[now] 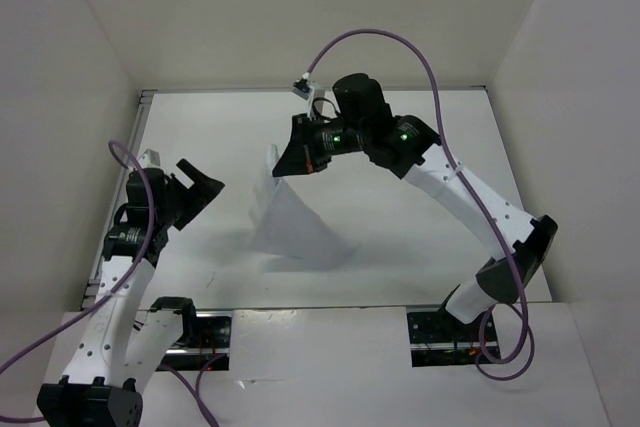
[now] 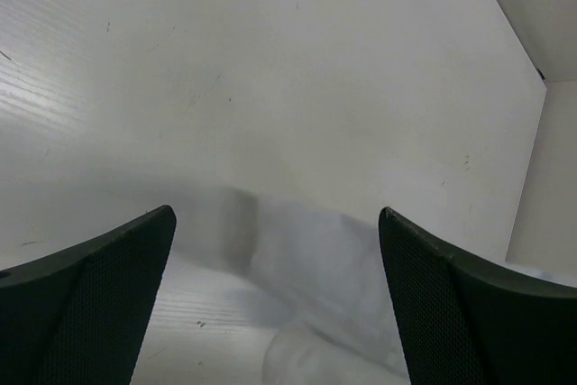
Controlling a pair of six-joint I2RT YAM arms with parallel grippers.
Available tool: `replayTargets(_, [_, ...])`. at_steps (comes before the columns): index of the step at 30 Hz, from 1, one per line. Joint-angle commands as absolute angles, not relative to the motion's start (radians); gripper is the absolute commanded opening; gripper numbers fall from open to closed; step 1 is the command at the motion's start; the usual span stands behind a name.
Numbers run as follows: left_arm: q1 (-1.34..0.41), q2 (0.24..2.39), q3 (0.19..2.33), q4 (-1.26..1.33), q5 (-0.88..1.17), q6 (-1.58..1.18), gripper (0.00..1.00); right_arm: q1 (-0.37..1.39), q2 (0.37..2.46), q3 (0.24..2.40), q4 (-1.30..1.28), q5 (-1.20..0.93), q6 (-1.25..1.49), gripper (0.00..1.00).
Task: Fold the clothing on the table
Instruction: Move the skirt to the center of the board
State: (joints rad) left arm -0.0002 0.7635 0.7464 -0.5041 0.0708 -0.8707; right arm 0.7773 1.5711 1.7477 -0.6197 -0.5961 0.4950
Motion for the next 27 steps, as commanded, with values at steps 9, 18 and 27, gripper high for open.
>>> replayTargets(9, [0.008,0.721,0.756,-0.505,0.066,-0.910,1.00,0.662,1.414,1.654,-0.404,-0.594,0.580,0.00])
replayTargets(18, [0.008,0.712,0.747,-0.493,0.066,-0.919,1.00,0.376,1.590,1.456,-0.334,-0.558,0.494,0.00])
replayTargets(27, [-0.021,0.966,0.738,-0.377,0.305,-0.776,1.00,0.238,1.891,1.608,-0.483,-0.229,0.371,0.48])
